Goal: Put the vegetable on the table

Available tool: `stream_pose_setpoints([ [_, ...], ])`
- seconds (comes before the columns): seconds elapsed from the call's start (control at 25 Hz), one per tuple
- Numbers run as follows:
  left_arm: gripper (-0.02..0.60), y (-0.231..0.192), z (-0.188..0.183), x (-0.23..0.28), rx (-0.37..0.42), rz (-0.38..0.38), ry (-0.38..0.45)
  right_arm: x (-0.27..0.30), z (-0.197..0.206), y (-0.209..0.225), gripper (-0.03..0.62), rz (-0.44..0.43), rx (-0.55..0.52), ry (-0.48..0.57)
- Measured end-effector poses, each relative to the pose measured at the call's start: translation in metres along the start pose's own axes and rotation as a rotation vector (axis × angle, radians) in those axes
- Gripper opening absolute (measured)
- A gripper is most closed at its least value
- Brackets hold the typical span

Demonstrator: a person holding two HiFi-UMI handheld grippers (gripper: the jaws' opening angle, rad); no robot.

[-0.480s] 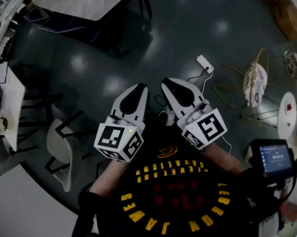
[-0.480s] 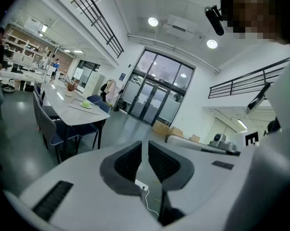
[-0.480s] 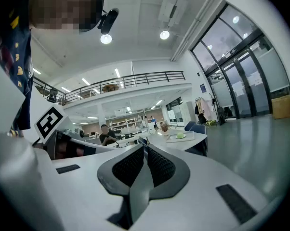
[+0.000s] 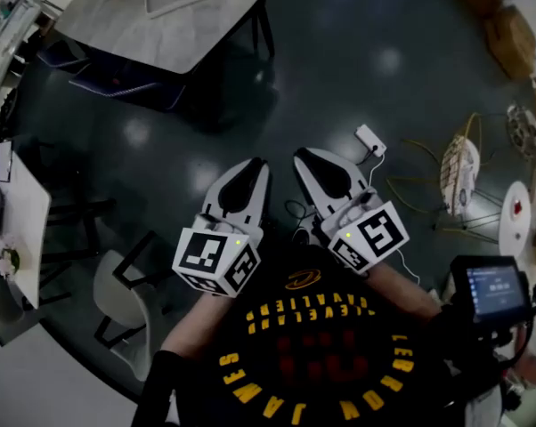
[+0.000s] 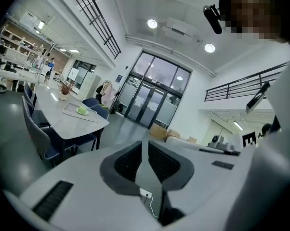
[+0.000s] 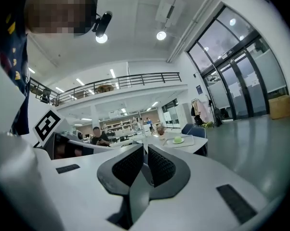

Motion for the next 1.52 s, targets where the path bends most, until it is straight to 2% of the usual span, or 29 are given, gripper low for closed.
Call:
stream_pose_setpoints([
  [0.2,0.046,-0.032,-0.040,0.007,0.005,0.039,0.009,0.052,-0.013,0.000,0.034,0.019,-0.026,-0.014],
  [0.48,0.046,-0.069,-0.072,0.012,-0.036,0.049,0.043,0.099,-0.026,0.002,0.034,0.009,-0.066,-0.043],
  [0.88,0.046,-0.106,-0.109,0.032,-0.033,0.018,0.080,0.163,-0.026,0.017,0.033,-0.057,-0.067,-0.039],
  [1.16,0.046,-0.129,-0.135,0.085,-0.007,-0.061,0.079,0.219,-0.016,0.073,0.033,-0.114,0.001,-0.002],
  [1.32,0.046,-0.135,-0.154,0.148,-0.016,-0.096,0.059,0.251,-0.013,0.134,0.033,-0.150,0.048,-0.001],
  [1.44,0.046,-0.133,-0.176,0.191,0.016,-0.122,0.071,0.275,-0.016,0.180,0.034,-0.169,0.083,0.004],
  [1.52,0.046,-0.131,-0.182,0.204,0.038,-0.132,0.079,0.282,-0.018,0.192,0.032,-0.181,0.092,0.008],
])
Point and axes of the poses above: the fingertips, and each gripper's own axes: x forward along the fingers, y to its right, z out of its underside, the point moved 7 cm from there along -x, backward along the fingers, and after that the axes turned 14 degrees about -x, right-handed, at the moved point
